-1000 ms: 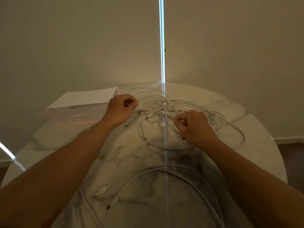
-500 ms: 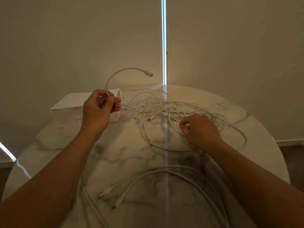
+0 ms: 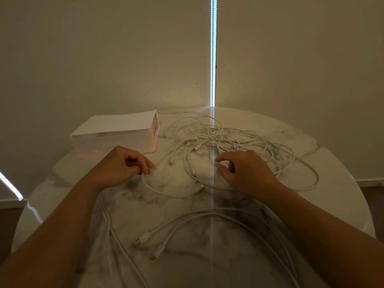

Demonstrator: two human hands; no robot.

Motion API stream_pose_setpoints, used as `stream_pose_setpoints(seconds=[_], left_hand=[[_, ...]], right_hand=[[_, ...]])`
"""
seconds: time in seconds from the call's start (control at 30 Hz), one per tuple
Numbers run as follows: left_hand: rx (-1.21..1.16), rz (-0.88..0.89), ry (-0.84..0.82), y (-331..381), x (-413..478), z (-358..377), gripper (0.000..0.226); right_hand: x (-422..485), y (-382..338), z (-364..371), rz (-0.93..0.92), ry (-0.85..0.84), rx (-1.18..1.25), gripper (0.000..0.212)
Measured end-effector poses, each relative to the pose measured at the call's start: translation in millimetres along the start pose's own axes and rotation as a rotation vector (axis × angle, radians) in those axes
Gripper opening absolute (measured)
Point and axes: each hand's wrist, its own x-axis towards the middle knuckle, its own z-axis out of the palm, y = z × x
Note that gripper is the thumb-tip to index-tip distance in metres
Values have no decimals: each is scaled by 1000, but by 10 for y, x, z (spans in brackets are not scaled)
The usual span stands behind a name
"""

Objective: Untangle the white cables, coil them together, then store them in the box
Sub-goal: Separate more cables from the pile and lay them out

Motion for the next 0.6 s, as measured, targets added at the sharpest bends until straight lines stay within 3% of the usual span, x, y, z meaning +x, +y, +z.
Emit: stream_pose_setpoints(seconds=[0.23, 0.33, 0.5, 0.6], left_hand=[[310, -52, 6, 67, 131, 137, 16], [329, -51, 78, 211, 375, 261, 3], [419, -219, 14, 272, 684, 550, 21], [359, -234, 49, 247, 716, 584, 12]], right_hand=[[13, -7, 10, 28, -100, -66, 16], [19, -24, 23, 19, -123, -91, 18], [-10, 18, 47, 35, -130, -133, 21], [-2, 64, 24, 43, -147, -139, 19]])
